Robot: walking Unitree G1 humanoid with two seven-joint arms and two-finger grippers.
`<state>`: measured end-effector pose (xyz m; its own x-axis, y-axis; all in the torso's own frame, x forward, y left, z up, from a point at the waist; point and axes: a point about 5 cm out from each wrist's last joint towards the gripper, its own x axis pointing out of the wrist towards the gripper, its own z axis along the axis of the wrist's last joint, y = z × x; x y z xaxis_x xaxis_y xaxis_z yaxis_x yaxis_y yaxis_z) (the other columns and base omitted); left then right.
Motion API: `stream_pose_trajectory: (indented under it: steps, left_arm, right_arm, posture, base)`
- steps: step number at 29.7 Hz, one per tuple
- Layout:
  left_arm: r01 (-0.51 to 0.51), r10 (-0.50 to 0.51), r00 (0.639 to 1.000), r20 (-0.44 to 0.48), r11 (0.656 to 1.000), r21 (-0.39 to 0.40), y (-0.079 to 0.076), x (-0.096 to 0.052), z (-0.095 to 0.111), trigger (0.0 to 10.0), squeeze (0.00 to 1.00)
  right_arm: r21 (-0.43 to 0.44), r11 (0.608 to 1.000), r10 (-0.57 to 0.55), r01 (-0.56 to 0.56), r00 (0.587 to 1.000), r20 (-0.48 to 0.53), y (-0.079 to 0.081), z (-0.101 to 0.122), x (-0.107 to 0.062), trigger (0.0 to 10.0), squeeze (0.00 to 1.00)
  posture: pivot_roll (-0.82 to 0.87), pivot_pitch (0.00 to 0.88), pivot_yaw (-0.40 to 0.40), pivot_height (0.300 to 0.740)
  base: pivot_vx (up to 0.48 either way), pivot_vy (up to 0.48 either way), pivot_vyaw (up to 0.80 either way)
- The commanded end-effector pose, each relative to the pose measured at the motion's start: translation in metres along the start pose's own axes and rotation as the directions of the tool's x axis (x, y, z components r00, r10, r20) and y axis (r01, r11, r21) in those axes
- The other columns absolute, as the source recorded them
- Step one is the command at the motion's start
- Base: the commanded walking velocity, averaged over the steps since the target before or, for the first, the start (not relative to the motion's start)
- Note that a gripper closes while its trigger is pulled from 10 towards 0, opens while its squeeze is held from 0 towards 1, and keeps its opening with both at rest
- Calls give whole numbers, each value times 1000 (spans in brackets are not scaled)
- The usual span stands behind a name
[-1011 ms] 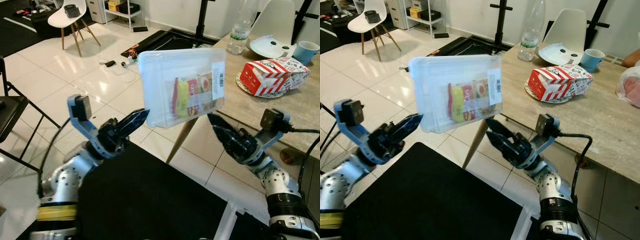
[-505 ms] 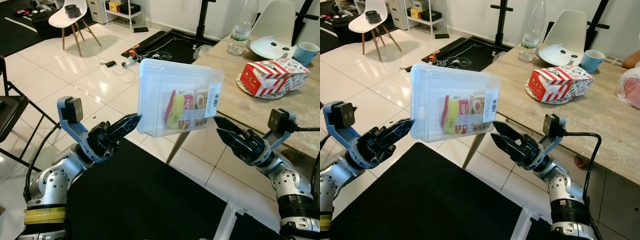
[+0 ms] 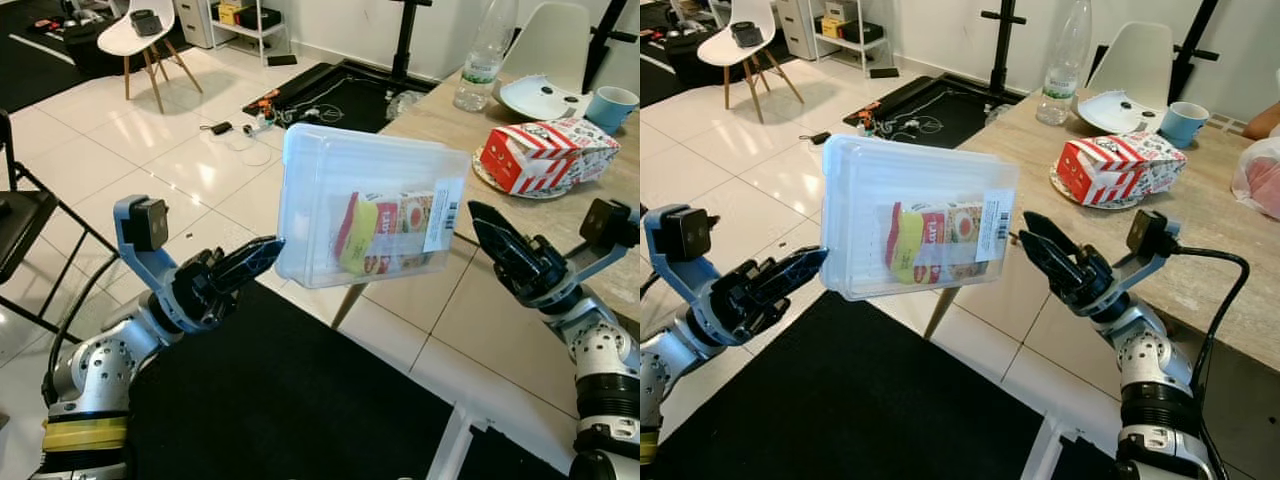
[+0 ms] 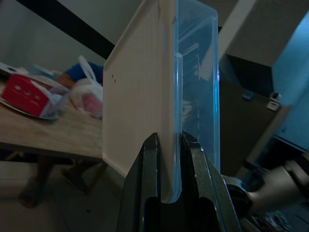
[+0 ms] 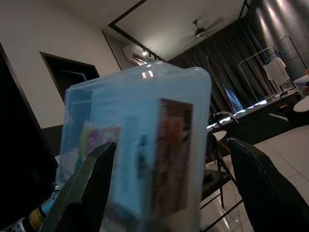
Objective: Restocking fridge
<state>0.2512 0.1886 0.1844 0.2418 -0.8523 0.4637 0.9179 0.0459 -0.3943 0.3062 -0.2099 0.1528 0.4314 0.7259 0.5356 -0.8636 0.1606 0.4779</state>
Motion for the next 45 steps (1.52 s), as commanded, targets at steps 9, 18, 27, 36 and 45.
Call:
stream_pose_trajectory:
  steps: [9, 18, 27, 36, 45]
  left_arm:
    - [72, -72, 997, -20, 997, 13, -9, 6, 5, 10000, 0]
    - [127, -127, 991, -42, 992, 0, -16, 9, 4, 10000, 0]
    - [130, -130, 990, -56, 991, -3, -17, 8, 6, 10000, 0]
    - [143, -144, 987, -70, 990, -17, -18, 7, 6, 10000, 0]
    - [158, -161, 982, -95, 987, -33, -19, 5, 9, 10000, 0]
  right_arm:
    - [-12, 1000, -7, 7, 998, -57, -3, 2, 2, 10000, 1000]
    - [-11, 1000, -9, 8, 995, -99, -4, 12, -4, 10000, 1000]
    - [43, 998, 50, -45, 992, -115, 0, 21, -10, 10000, 1000]
    - [129, 985, 141, -116, 968, -206, 6, 20, -9, 10000, 1000]
    - [187, 972, 191, -142, 942, -277, 14, 16, -5, 10000, 1000]
  posture:
    - [-30, 0, -32, 740]
    - [-31, 0, -33, 740]
    - [-32, 0, -33, 740]
    - [-31, 0, -33, 740]
    - [-31, 0, -34, 740]
  base:
    - [0, 0, 0]
    - [0, 0, 0]
    - [0, 0, 0]
    - [0, 0, 0]
    - [0, 0, 0]
